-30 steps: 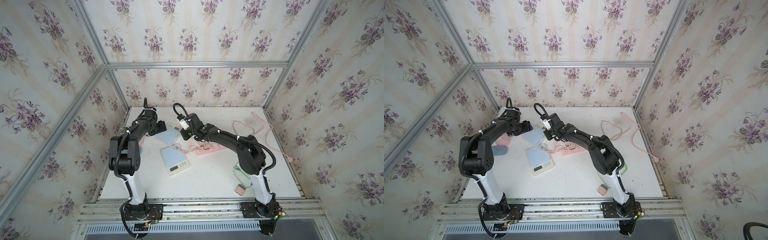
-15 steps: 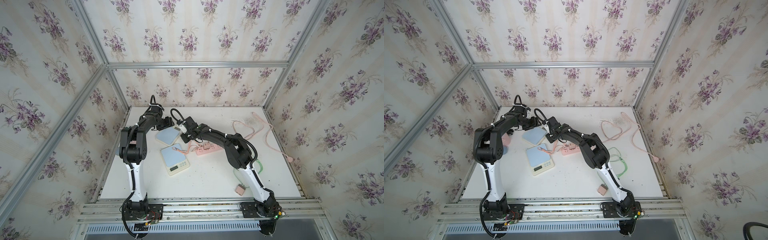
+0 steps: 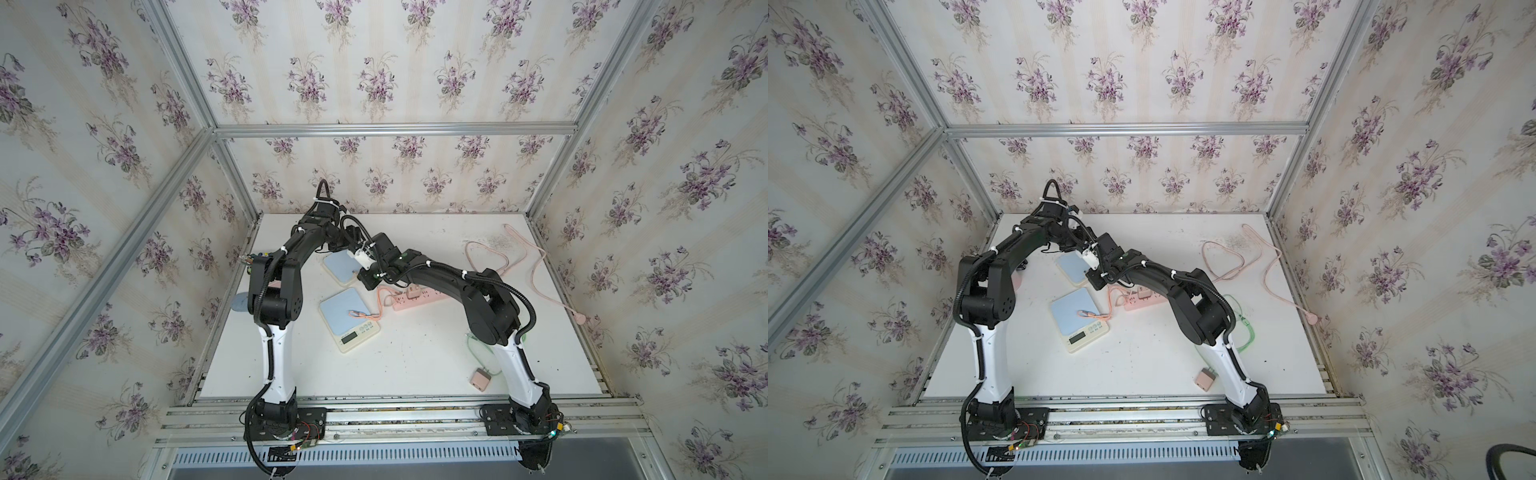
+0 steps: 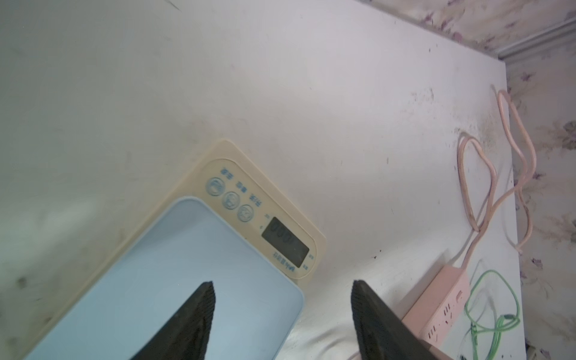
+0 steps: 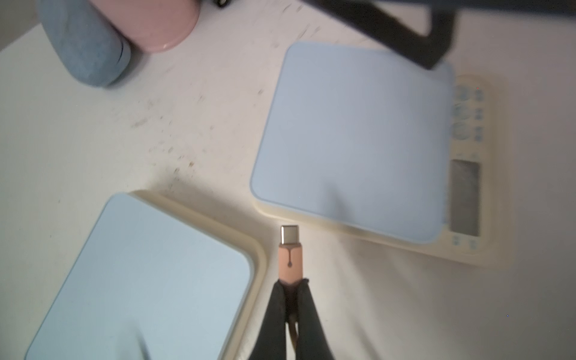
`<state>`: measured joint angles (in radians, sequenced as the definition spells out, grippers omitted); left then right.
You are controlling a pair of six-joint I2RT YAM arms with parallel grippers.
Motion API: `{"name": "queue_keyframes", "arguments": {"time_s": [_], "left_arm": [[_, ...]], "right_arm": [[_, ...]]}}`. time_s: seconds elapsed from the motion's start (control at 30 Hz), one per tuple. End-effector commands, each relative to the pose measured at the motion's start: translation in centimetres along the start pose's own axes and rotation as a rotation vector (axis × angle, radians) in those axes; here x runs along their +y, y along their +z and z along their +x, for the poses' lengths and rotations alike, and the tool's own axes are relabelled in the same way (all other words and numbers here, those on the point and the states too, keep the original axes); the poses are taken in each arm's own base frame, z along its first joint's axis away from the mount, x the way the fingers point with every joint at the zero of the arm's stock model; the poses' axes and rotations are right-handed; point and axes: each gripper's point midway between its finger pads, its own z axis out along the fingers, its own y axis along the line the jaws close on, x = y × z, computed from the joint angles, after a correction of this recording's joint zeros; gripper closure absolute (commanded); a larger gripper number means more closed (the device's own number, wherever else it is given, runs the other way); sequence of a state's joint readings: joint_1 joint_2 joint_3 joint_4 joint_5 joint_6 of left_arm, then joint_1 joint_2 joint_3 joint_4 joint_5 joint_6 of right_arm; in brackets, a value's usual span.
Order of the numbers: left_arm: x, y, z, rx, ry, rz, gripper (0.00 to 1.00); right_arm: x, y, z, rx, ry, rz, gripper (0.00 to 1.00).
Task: Charge the electronic scale
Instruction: Adjust the electronic scale at the center of the board.
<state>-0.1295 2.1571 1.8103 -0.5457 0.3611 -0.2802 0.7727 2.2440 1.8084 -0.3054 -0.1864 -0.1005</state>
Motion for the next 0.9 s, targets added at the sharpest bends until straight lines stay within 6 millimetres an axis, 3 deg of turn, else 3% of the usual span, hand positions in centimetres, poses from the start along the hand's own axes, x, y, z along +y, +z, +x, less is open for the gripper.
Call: {"name": "queue_keyframes", "arguments": {"time_s": [0.0,0.1,0.3,0.33,0.47,0.67,0.73,0.87], "left_arm": [[3.5,-1.5,0.1,-0.024,-0.097,-0.149,0.29],[4.5,-2.3,1.3,-0.013,-0.13,-0.192,0.29],[6.8,-3.7,5.7,0.025,-0.219,-0.258,0.29],[7.0,-3.9,6.5,0.028,-0.231,-0.257,0.29],[7.0,-3.9,9.1,0.055,-0.269,-0.204,0.29],[6.3,-1.7,10.9,0.128,-0.288,-0.11,0.3],[6.3,-1.1,10.6,0.128,-0.288,-0.092,0.3],[5.5,-0.1,8.9,0.12,-0.288,-0.001,0.29]], "right_arm": [[-3.5,-1.1,-2.3,-0.071,0.08,0.096,1.0],[-5.7,-0.4,-3.3,-0.077,0.087,0.136,1.0],[-8.9,3.3,-3.2,-0.029,0.053,0.23,1.0],[-9.5,5.0,-1.8,0.0,0.061,0.237,1.0],[-10.6,6.8,-0.3,0.024,0.092,0.218,1.0],[-6.2,6.7,1.0,0.035,0.047,0.015,1.0],[-4.5,5.7,1.0,0.027,0.013,-0.02,1.0],[-0.8,5.2,2.8,0.055,-0.063,-0.104,1.0]]}}
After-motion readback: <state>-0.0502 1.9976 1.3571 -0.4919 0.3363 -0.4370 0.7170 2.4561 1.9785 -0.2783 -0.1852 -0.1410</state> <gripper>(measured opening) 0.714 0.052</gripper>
